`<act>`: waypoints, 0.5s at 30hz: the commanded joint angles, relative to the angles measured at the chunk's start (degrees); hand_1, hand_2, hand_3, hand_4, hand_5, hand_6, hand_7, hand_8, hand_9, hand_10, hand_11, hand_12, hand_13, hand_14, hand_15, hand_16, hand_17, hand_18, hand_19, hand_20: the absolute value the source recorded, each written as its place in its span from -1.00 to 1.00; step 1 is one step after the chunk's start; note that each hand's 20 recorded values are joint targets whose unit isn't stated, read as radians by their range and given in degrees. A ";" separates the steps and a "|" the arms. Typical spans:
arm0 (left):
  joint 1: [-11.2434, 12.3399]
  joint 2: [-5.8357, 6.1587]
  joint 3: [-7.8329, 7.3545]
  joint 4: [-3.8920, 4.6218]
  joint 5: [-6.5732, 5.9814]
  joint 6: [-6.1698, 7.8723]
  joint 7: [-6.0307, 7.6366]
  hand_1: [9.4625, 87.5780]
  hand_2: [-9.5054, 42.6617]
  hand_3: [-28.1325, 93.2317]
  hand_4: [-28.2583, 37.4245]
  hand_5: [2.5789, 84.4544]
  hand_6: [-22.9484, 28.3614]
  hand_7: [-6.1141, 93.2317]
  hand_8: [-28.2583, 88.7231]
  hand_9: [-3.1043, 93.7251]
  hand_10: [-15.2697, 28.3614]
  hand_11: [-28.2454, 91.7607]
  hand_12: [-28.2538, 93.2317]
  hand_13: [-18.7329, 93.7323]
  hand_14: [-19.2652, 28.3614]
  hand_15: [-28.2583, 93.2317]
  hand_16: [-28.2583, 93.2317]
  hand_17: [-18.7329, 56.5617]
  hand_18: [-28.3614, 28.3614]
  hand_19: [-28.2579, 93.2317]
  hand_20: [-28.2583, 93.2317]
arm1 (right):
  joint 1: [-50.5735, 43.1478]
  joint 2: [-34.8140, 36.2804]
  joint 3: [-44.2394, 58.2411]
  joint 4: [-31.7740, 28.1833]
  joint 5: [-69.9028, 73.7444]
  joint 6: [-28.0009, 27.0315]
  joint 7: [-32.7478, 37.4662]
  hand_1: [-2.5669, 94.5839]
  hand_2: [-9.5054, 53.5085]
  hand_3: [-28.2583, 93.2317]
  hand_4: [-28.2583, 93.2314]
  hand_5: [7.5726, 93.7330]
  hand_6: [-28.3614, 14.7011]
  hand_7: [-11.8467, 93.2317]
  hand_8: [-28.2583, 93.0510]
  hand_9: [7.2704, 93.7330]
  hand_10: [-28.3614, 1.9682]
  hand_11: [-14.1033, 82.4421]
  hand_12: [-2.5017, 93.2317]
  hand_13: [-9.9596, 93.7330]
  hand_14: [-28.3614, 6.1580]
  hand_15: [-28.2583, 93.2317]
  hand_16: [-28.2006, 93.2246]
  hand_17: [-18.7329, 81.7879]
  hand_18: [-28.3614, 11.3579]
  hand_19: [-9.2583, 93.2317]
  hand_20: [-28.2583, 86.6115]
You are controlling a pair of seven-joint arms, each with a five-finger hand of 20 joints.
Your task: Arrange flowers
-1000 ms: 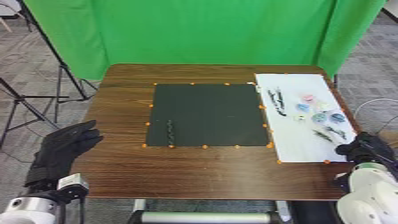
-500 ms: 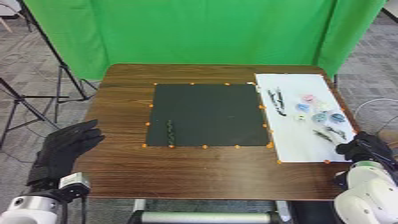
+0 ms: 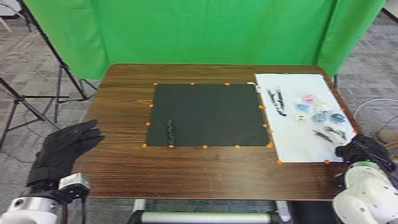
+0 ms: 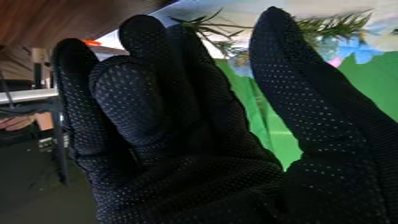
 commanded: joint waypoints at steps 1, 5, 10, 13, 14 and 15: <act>0.79 0.19 0.47 0.23 -0.82 0.27 0.93 -0.54 -0.30 0.77 -0.58 0.09 0.46 -0.59 -0.66 -0.10 0.74 0.12 -0.38 -0.13 1.00 0.48 -0.75 -0.72 0.76 0.44 -0.25 | 1.73 0.56 -3.43 2.20 -1.32 -0.22 0.15 -0.18 -0.82 0.77 -0.94 0.35 -0.32 -0.38 -0.67 0.33 -0.65 0.15 -0.53 0.46 -0.15 0.74 -0.20 0.12 -0.85 0.98 -0.76; 0.43 0.73 0.96 0.38 -1.01 0.46 1.40 -0.54 -0.30 0.77 -0.58 0.09 0.46 -0.59 -0.66 -0.10 0.74 0.12 -0.38 -0.13 1.00 0.48 -0.75 -0.72 0.76 0.44 -0.25 | 3.10 0.89 -4.19 3.10 -1.44 -0.15 0.21 -0.18 -0.81 0.77 -0.94 0.35 -0.31 -0.37 -0.67 0.34 -0.63 0.16 -0.53 0.46 -0.15 0.73 -0.20 0.12 -0.85 0.98 -0.76; 0.31 0.83 0.90 0.47 -0.85 0.19 1.15 -0.54 -0.29 0.77 -0.58 0.09 0.46 -0.59 -0.66 -0.10 0.75 0.12 -0.38 -0.13 1.00 0.48 -0.75 -0.72 0.76 0.44 -0.25 | 3.65 1.22 -4.39 4.39 -1.66 0.20 0.46 -0.18 -0.81 0.77 -0.94 0.36 -0.30 -0.37 -0.67 0.34 -0.63 0.16 -0.53 0.46 -0.14 0.73 -0.20 0.12 -0.84 0.98 -0.76; 0.31 0.40 0.86 0.42 -0.64 0.02 0.79 -0.54 -0.29 0.77 -0.58 0.09 0.46 -0.59 -0.66 -0.10 0.74 0.12 -0.38 -0.13 1.00 0.48 -0.75 -0.72 0.76 0.44 -0.25 | 3.50 0.90 -4.05 4.48 -1.23 -0.29 0.68 -0.17 -0.80 0.77 -0.94 0.36 -0.29 -0.37 -0.67 0.35 -0.61 0.16 -0.53 0.47 -0.13 0.73 -0.20 0.12 -0.83 0.99 -0.76; 0.43 0.18 0.78 0.35 -0.59 0.08 0.65 -0.54 -0.30 0.77 -0.58 0.09 0.46 -0.59 -0.66 -0.10 0.74 0.12 -0.38 -0.13 1.00 0.48 -0.75 -0.72 0.76 0.44 -0.25 | 3.69 0.75 -4.26 4.63 -1.66 -0.74 0.83 -0.17 -0.80 0.77 -0.94 0.37 -0.28 -0.36 -0.67 0.35 -0.61 0.16 -0.53 0.48 -0.13 0.73 -0.20 0.13 -0.84 0.99 -0.76; 0.23 -0.17 0.76 0.38 -0.43 -0.11 0.21 -0.54 -0.30 0.77 -0.58 0.09 0.46 -0.59 -0.66 -0.10 0.74 0.12 -0.38 -0.13 1.00 0.48 -0.75 -0.72 0.76 0.44 -0.25 | 3.45 0.74 -4.29 4.72 -1.99 -0.94 0.90 -0.15 -0.80 0.77 -0.94 0.38 -0.26 -0.36 -0.67 0.36 -0.58 0.16 -0.53 0.48 -0.12 0.73 -0.20 0.13 -0.83 0.99 -0.76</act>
